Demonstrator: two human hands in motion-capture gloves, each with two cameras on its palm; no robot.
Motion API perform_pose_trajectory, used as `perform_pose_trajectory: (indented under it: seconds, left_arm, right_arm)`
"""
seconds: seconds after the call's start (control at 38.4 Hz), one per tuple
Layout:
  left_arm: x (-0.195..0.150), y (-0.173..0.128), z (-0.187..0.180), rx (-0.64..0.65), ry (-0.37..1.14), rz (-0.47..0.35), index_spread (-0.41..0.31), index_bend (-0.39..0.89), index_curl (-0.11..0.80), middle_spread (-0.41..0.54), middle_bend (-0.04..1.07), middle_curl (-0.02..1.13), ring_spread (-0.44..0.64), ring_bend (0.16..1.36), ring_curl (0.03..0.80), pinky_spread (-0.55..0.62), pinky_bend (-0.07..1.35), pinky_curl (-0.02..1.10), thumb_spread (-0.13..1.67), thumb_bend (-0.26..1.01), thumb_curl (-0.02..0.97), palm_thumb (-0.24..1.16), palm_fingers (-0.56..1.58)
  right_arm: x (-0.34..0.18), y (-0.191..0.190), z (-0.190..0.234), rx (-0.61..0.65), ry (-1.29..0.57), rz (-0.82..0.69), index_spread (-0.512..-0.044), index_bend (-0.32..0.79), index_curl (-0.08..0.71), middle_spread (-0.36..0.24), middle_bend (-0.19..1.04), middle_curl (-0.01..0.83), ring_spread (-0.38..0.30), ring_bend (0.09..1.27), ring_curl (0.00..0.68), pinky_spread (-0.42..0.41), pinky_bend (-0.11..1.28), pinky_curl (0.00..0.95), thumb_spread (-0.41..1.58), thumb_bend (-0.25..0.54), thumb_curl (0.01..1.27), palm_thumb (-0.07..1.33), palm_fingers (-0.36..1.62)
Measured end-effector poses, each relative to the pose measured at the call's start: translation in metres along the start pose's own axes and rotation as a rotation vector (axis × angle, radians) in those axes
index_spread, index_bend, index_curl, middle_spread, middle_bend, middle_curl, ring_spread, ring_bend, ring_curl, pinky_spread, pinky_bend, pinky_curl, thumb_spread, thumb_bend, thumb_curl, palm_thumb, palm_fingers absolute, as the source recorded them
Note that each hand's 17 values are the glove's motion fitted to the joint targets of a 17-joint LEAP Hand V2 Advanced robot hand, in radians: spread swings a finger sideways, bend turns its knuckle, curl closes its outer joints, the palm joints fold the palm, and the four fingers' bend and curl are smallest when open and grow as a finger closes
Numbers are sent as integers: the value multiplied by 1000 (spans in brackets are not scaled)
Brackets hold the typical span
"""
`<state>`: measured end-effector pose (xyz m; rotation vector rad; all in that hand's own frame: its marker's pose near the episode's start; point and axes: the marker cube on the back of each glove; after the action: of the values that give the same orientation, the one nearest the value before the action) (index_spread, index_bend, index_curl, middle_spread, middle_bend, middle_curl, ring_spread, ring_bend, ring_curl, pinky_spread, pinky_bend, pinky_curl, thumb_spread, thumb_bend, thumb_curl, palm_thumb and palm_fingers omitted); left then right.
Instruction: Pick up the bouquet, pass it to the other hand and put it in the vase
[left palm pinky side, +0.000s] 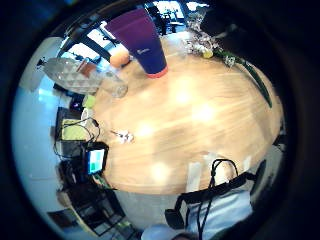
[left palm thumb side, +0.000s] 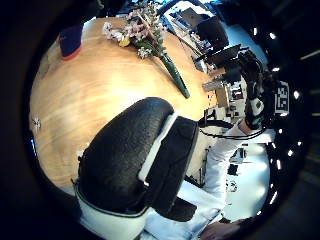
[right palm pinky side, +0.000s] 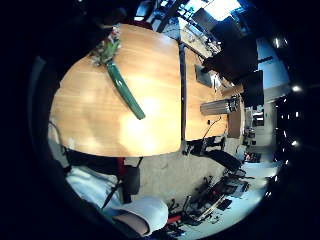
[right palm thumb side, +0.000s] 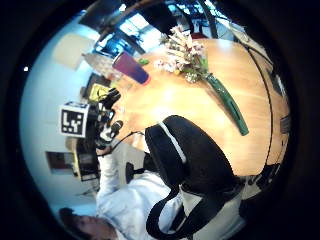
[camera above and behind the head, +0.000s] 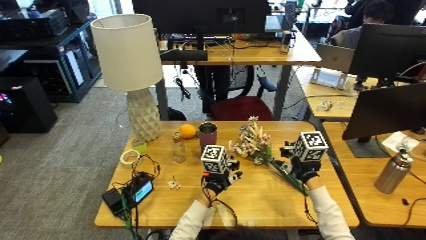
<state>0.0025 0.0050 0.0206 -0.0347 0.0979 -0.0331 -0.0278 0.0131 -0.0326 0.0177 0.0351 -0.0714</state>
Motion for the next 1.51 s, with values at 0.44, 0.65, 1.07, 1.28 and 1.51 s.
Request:
perform_pose_trajectory:
  seconds: [0.44, 0.65, 1.07, 1.28, 1.51]
  left_arm:
    - [22, -5, -7, 4, -10, 47, -80, 214, 357, 120, 140, 174, 175, 517, 258, 296, 371, 284, 1019, -27, 189, -12, 348]
    - [25, 0, -6, 11, -12, 69, -80, 204, 378, 121, 138, 184, 175, 515, 267, 297, 365, 298, 1033, -24, 205, -5, 345]
    - [20, 4, 7, -28, -5, 69, -81, 198, 405, 121, 135, 194, 176, 510, 279, 299, 355, 316, 1039, -26, 225, -8, 344]
    - [18, -2, 19, -36, 6, 80, -81, 197, 412, 121, 134, 196, 180, 507, 284, 299, 350, 323, 1045, -26, 231, -8, 343]
    - [21, 4, 13, -48, 2, 66, -81, 195, 417, 121, 134, 198, 184, 505, 289, 300, 347, 329, 1053, -26, 235, -8, 343]
  right_arm:
    - [32, -19, -30, -75, -80, 197, -275, 31, 104, 8, 319, 318, 93, 624, 303, 250, 636, 327, 1127, -4, 204, 372, 526]
    - [72, -48, 1, -102, -164, 347, -205, 11, 72, 19, 245, 321, 25, 755, 358, 182, 771, 375, 1099, -15, 232, 406, 584]
    - [74, -17, 101, -342, -181, 434, -185, 10, 10, 24, 304, 365, -39, 814, 385, 143, 843, 392, 1059, -24, 265, 436, 508]
    - [62, 13, 146, -530, -135, 466, -195, 36, 14, -6, 381, 395, -62, 788, 378, 121, 802, 375, 1047, -16, 278, 469, 527]
    - [60, 11, 161, -402, 0, 458, -271, 395, 181, -80, 355, 395, -100, 568, 328, 101, 536, 308, 1028, 53, 325, 678, 668]
